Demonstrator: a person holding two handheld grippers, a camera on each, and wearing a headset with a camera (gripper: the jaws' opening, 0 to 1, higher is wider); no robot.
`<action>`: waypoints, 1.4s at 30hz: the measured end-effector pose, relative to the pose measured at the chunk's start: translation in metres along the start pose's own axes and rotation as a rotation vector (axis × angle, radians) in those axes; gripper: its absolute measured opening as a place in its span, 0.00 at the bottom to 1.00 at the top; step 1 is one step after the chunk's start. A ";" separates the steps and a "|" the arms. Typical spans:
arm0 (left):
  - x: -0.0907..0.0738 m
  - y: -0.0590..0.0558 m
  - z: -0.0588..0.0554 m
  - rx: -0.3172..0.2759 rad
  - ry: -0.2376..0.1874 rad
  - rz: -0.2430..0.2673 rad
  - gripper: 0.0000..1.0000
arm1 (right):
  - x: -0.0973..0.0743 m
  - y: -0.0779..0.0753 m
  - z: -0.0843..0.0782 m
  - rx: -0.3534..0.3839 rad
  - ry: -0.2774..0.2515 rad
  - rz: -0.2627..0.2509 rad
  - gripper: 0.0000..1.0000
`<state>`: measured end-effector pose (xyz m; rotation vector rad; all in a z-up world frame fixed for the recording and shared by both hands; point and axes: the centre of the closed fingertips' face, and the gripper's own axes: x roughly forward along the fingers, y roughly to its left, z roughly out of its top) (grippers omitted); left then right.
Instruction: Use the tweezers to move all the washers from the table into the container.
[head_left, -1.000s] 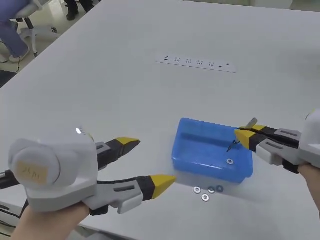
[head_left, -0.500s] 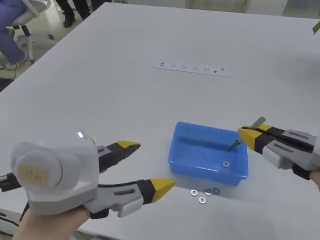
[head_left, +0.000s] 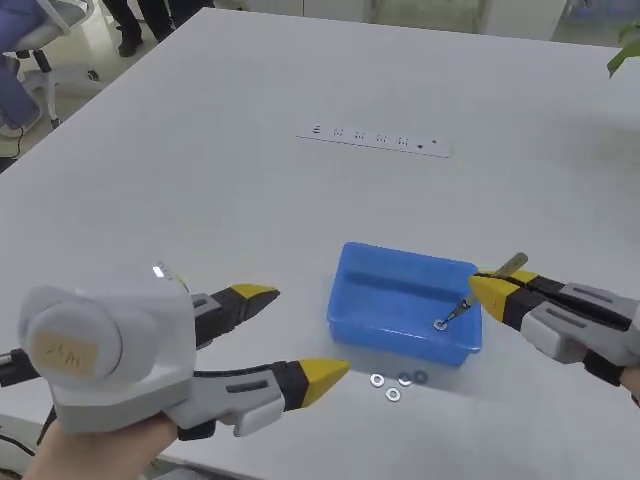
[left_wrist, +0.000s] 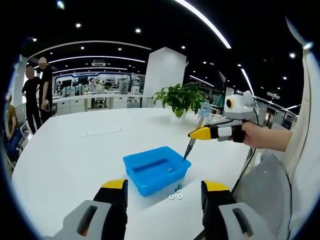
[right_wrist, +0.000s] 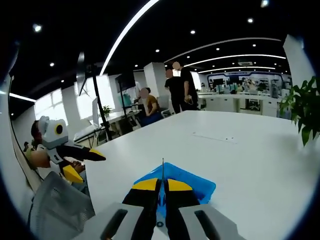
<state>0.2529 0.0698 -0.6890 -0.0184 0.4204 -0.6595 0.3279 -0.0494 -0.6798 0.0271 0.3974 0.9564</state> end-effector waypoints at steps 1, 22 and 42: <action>0.000 0.000 0.000 0.002 0.000 -0.001 0.60 | 0.000 0.002 -0.001 0.014 0.000 0.006 0.00; -0.002 -0.001 -0.006 -0.007 0.011 -0.004 0.59 | 0.023 0.044 -0.059 0.036 0.137 0.139 0.01; -0.004 0.000 -0.012 -0.007 0.030 0.002 0.60 | 0.043 0.053 -0.082 -0.122 0.231 0.170 0.01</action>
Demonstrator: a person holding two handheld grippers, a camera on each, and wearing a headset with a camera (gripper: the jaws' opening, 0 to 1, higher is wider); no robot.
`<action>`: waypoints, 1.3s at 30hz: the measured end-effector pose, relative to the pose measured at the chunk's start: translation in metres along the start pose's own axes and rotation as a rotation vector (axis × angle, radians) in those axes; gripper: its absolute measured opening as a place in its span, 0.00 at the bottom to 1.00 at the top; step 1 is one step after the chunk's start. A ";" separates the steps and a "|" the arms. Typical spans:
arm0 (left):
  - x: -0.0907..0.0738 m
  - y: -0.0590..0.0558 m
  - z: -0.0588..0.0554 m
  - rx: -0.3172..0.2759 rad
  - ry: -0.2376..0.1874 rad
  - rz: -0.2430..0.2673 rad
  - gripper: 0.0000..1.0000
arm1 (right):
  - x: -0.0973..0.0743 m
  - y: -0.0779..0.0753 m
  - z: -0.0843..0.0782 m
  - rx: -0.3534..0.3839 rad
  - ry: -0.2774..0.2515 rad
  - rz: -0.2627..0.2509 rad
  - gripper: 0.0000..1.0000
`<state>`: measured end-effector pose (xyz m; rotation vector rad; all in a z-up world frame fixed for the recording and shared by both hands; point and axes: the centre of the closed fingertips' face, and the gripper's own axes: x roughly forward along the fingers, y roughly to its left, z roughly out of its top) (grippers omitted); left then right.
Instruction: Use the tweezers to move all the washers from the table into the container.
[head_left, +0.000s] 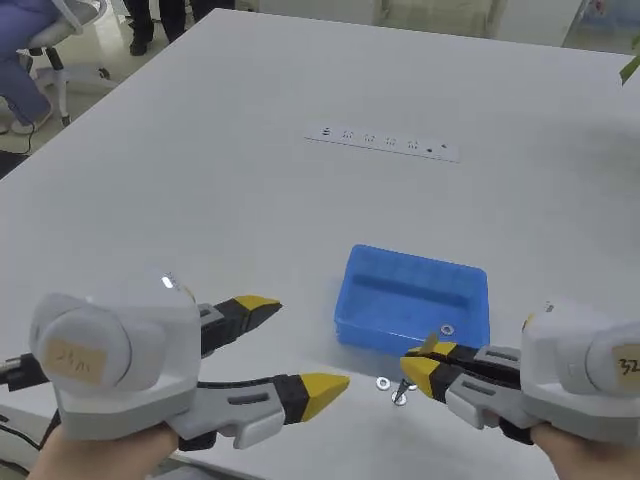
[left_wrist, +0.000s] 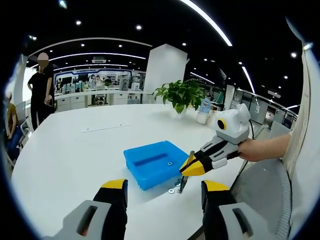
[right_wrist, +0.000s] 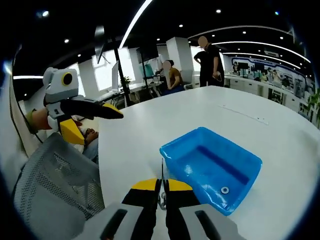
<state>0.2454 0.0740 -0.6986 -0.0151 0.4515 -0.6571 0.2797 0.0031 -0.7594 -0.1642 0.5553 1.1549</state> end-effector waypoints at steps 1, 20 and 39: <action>0.000 0.000 0.000 -0.001 0.000 -0.001 0.60 | 0.000 0.001 -0.001 0.002 0.005 0.006 0.01; -0.001 0.002 0.000 0.007 0.002 0.005 0.60 | 0.003 0.005 0.002 0.003 0.024 0.029 0.02; -0.003 0.001 0.003 0.017 -0.003 0.006 0.59 | 0.005 0.015 0.000 -0.030 0.049 0.043 0.03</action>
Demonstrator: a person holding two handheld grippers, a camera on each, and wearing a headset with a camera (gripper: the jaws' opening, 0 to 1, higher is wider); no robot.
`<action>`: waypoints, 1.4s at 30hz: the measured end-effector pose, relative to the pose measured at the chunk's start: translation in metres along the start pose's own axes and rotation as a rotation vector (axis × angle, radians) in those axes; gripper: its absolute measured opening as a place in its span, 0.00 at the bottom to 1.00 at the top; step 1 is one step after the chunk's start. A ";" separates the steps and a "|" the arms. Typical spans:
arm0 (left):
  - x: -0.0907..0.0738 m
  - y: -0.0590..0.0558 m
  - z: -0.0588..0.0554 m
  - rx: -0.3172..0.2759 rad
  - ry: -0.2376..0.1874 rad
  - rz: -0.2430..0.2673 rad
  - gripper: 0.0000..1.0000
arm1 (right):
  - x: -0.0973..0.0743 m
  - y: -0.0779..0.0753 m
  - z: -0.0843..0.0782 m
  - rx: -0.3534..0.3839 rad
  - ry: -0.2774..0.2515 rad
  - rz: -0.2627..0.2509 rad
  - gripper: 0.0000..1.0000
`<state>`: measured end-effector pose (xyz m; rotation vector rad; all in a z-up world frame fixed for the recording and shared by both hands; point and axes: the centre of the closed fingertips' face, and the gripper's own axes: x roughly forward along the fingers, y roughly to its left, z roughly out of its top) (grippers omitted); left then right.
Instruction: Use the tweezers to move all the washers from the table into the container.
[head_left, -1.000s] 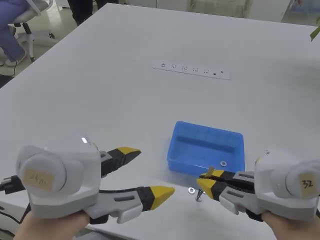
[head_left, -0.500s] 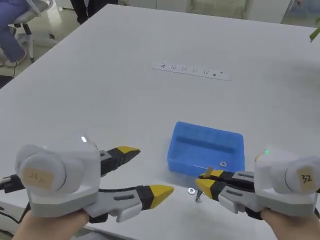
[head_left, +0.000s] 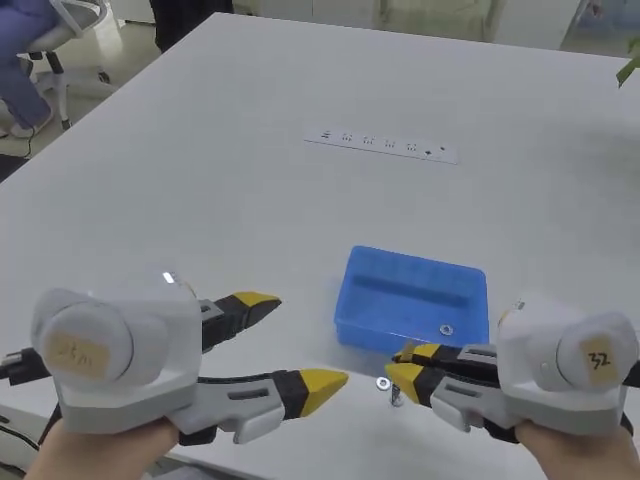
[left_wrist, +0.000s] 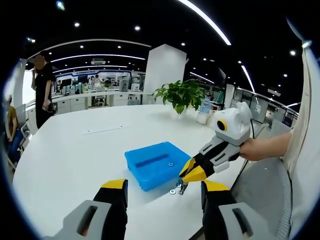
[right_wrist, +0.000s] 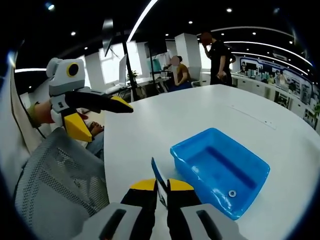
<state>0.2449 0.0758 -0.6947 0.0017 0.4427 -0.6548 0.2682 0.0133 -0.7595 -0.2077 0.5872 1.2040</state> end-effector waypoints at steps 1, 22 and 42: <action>0.000 0.000 0.000 0.001 0.001 0.001 0.59 | -0.001 0.000 -0.001 0.000 -0.001 -0.001 0.03; -0.001 -0.003 0.000 0.000 -0.004 0.001 0.59 | -0.004 0.005 -0.007 -0.044 -0.003 0.008 0.02; 0.000 -0.004 0.000 -0.001 -0.006 -0.004 0.59 | -0.002 -0.002 -0.010 -0.022 0.018 -0.003 0.01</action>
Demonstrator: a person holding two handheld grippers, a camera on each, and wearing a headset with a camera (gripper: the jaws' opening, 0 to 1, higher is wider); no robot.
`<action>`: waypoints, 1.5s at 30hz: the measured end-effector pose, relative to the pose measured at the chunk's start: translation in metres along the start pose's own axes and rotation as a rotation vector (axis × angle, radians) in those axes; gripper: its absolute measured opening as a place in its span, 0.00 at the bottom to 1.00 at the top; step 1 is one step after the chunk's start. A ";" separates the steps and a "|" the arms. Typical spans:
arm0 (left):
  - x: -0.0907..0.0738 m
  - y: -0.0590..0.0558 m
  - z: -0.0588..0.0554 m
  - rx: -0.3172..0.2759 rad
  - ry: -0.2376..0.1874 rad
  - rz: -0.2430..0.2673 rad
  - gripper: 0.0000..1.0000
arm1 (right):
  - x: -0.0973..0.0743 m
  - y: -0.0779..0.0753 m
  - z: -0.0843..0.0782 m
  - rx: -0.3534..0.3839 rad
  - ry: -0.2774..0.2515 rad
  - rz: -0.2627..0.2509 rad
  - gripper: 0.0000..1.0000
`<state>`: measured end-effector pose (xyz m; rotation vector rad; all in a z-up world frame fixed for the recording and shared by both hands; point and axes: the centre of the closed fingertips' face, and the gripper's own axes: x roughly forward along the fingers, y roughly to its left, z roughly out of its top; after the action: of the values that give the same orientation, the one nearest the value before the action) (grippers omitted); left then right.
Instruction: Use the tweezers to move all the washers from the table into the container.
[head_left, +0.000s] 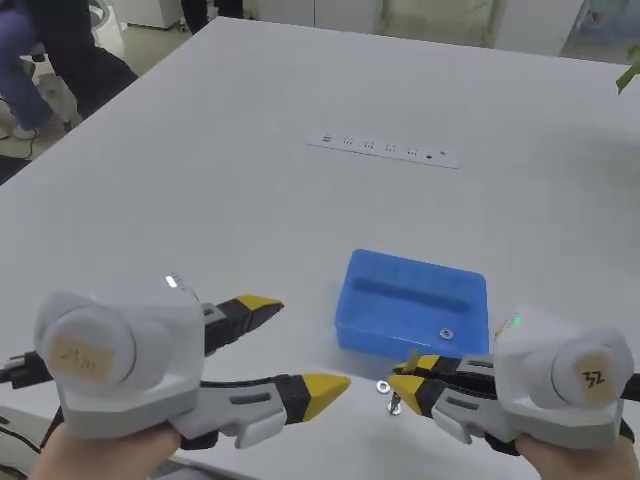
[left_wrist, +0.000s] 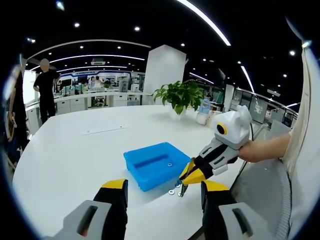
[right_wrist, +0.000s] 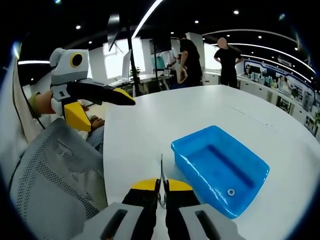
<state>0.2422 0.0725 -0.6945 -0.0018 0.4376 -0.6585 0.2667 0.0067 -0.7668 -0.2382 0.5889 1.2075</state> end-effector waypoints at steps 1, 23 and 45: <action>0.000 0.000 0.000 0.001 0.001 0.001 0.59 | -0.001 0.000 0.000 0.017 -0.005 0.002 0.01; 0.005 0.007 -0.009 -0.036 0.043 -0.007 0.75 | -0.037 -0.014 0.053 0.054 -0.110 -0.020 0.01; 0.002 0.002 -0.005 -0.045 0.034 0.019 0.99 | -0.055 -0.061 0.089 0.072 -0.201 -0.114 0.01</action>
<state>0.2426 0.0736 -0.7003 -0.0292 0.4848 -0.6302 0.3373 -0.0163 -0.6711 -0.0864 0.4365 1.0829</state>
